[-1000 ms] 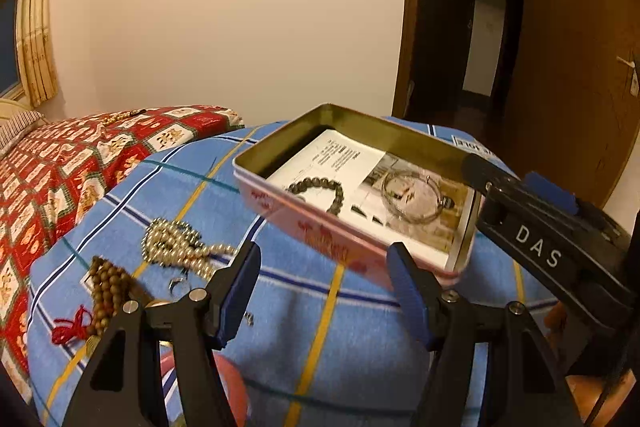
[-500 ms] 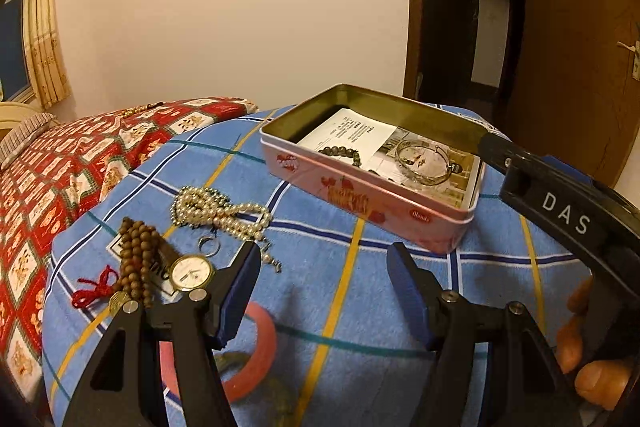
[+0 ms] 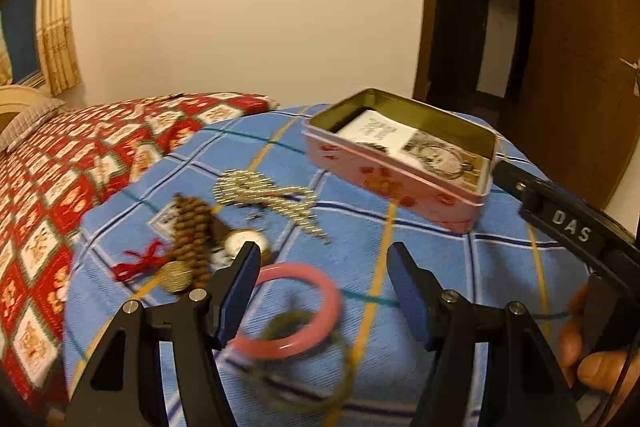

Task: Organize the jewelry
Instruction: 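Withdraw both tools from the tin toward the remaining jewelry, then grasp the pink bangle with the right tool while the left tool grasps the green jade bangle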

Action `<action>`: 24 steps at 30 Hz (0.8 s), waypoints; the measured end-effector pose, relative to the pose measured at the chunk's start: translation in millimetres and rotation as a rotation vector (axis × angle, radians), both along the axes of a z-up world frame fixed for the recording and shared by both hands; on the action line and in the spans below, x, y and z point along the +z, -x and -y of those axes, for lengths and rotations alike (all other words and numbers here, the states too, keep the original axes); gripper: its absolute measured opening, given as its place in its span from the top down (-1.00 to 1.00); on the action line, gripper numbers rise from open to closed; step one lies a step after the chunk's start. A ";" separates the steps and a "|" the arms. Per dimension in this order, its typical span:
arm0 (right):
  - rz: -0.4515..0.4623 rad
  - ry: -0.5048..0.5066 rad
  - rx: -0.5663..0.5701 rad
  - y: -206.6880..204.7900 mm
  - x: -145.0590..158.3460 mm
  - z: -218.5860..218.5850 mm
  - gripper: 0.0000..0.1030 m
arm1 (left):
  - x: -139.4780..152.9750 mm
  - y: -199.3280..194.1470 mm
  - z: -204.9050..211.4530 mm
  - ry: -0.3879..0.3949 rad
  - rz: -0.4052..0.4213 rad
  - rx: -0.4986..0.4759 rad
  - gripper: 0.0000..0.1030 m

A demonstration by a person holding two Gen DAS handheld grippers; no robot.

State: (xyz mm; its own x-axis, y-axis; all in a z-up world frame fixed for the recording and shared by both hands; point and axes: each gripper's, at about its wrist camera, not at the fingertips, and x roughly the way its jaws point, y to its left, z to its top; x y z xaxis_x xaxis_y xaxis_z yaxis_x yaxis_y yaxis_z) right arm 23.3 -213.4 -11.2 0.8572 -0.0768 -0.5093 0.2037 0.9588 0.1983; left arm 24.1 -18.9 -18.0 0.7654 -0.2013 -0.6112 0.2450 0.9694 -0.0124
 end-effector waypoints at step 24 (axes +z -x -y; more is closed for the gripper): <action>-0.216 0.055 0.573 -13.7 -26.0 -145.2 -0.50 | -11.5 -7.1 -139.2 0.107 -0.043 0.345 -0.27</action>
State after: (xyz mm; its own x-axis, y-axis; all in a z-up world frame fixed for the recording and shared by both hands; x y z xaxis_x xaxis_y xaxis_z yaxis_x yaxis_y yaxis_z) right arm 36.9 -68.3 -37.2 0.6479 0.3347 -0.6843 -0.3169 0.9353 0.1574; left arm 31.2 120.3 -29.6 0.7738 -0.0002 -0.6334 -0.0992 0.9876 -0.1216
